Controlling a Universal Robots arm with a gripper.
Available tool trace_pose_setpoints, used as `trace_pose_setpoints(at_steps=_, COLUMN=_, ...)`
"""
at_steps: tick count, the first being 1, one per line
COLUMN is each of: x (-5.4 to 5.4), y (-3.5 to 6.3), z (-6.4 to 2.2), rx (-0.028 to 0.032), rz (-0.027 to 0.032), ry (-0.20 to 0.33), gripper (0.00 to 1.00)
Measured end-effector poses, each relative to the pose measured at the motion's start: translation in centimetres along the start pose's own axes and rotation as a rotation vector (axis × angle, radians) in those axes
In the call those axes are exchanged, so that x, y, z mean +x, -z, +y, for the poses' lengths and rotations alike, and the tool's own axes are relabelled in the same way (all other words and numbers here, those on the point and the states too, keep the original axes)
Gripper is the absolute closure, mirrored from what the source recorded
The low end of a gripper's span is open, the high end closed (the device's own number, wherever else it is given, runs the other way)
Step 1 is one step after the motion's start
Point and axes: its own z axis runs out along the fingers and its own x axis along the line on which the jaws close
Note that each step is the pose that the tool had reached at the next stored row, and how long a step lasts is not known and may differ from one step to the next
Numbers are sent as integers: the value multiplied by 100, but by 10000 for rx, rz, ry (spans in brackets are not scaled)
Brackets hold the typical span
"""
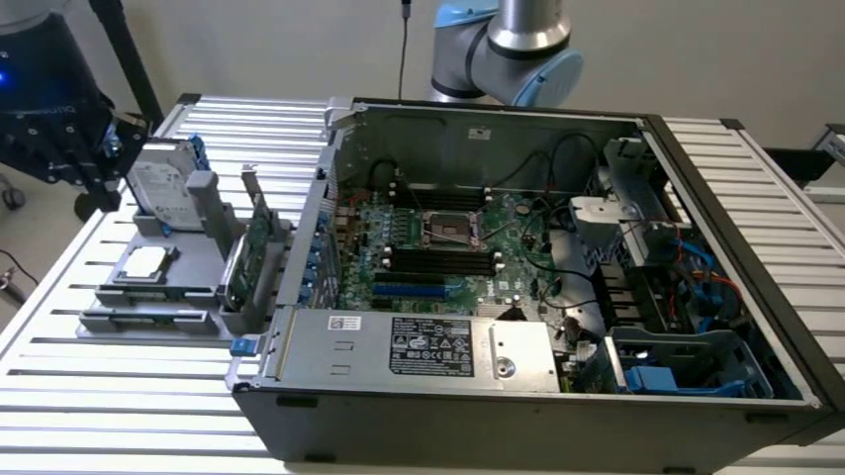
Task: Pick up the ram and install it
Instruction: 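Pick up the ram and move it above insertion slot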
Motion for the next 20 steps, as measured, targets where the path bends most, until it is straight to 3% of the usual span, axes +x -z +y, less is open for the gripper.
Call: trace_pose_setpoints(at_steps=20, x=-1, y=-29, z=-1, rx=116, rz=118, ry=3638, gripper=89)
